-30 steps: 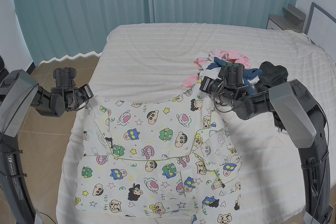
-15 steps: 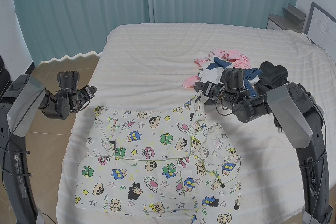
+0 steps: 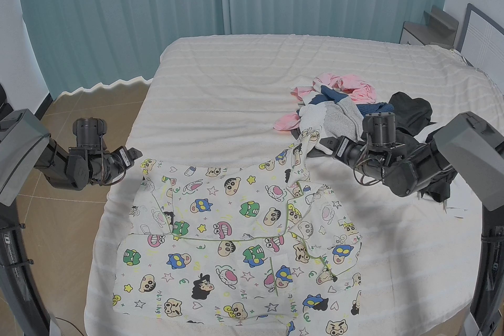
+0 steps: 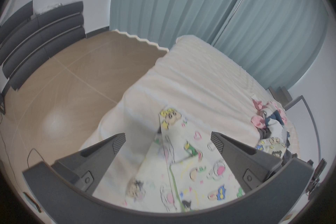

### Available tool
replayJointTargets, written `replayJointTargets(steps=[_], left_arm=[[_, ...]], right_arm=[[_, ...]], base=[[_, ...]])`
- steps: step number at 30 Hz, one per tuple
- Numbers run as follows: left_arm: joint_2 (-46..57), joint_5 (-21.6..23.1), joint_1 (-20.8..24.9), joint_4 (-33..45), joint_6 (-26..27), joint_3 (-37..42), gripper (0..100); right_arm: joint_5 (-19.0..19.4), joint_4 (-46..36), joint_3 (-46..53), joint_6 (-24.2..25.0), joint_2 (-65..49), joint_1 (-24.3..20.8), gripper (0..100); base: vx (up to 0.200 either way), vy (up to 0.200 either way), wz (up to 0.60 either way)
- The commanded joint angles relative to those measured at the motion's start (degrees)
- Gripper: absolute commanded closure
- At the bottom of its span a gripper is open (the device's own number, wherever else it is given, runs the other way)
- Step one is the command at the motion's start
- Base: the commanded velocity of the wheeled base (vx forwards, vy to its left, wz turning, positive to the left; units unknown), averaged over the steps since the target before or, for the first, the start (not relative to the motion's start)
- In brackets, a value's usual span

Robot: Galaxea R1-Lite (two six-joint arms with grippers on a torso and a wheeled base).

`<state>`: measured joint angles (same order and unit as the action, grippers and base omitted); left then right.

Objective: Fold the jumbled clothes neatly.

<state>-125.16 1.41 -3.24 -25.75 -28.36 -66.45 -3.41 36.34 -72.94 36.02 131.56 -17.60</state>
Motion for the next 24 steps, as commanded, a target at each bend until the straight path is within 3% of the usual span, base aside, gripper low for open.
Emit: replayJointTargets(steps=[1, 4, 8, 16, 24], left_arm=[[9.1, 3.9, 5.8, 3.2, -8.5, 12.8, 0], [8.4, 3.3, 8.8, 3.2, -15.9, 13.0, 0], [5.3, 3.5, 10.6, 2.9, -23.0, 12.0, 0], [-2.0, 2.5, 11.9, 0.8, -26.2, 10.0, 0], [-6.7, 0.2, 10.6, -12.8, -29.8, 12.9, 0]], right_arm=[[0.1, 8.7, 24.9, 11.9, -19.8, -2.7, 0], [0.1, 15.0, 32.8, 15.7, -22.3, -2.7, 0], [0.9, 24.9, 39.6, 16.1, -20.9, -2.2, 0], [4.2, 29.1, 41.1, 16.1, -19.8, -2.2, 0], [5.3, 29.1, 41.5, 17.4, -19.9, -2.1, 0]], base=[[0.000, 0.000, 0.00], [0.000, 0.000, 0.00], [0.000, 0.000, 0.00], [0.000, 0.000, 0.00], [0.000, 0.000, 0.00]])
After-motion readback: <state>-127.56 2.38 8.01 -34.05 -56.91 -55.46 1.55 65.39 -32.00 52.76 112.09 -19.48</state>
